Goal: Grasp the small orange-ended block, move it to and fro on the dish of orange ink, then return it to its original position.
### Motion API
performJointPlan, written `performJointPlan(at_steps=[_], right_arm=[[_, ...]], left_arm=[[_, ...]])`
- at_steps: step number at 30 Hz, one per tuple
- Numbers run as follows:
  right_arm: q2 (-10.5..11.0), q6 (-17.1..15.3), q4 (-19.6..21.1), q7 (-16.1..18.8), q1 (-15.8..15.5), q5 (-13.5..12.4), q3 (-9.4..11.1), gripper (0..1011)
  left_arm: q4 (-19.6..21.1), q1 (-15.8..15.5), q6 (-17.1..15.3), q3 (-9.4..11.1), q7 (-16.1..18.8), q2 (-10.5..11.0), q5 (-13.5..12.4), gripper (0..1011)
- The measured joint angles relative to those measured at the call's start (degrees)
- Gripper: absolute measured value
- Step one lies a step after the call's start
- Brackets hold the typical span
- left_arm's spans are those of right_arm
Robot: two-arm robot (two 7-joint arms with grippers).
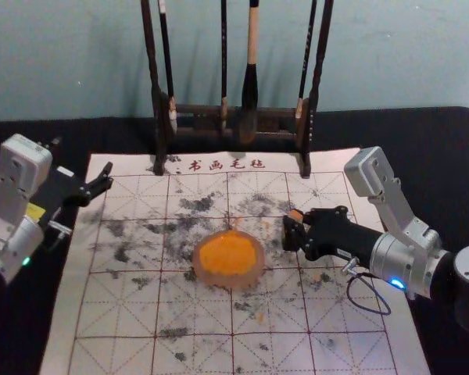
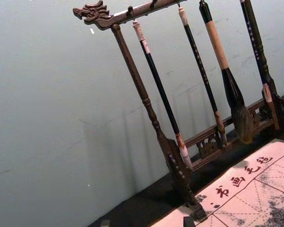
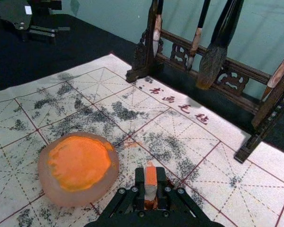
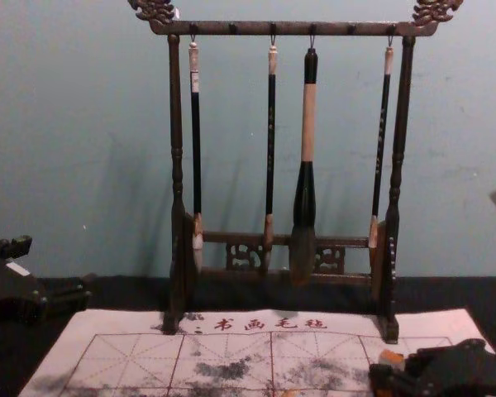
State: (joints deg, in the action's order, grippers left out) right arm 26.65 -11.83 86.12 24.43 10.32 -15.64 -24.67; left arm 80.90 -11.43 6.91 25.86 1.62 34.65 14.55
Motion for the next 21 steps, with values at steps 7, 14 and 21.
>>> performJointPlan(at_steps=[7,14,21], right_arm=[[0.01,-0.08,0.03,-0.02,0.00,-0.04,0.02,124],[0.02,-0.12,0.04,-0.04,0.00,-0.12,0.03,348],[0.01,-0.16,0.04,-0.04,0.00,-0.15,0.03,568]], left_arm=[[0.00,0.00,0.00,0.00,0.00,0.00,0.00,1001],[0.00,0.00,0.00,0.00,0.00,0.00,0.00,1001],[0.00,0.00,0.00,0.00,0.00,0.00,0.00,1001]])
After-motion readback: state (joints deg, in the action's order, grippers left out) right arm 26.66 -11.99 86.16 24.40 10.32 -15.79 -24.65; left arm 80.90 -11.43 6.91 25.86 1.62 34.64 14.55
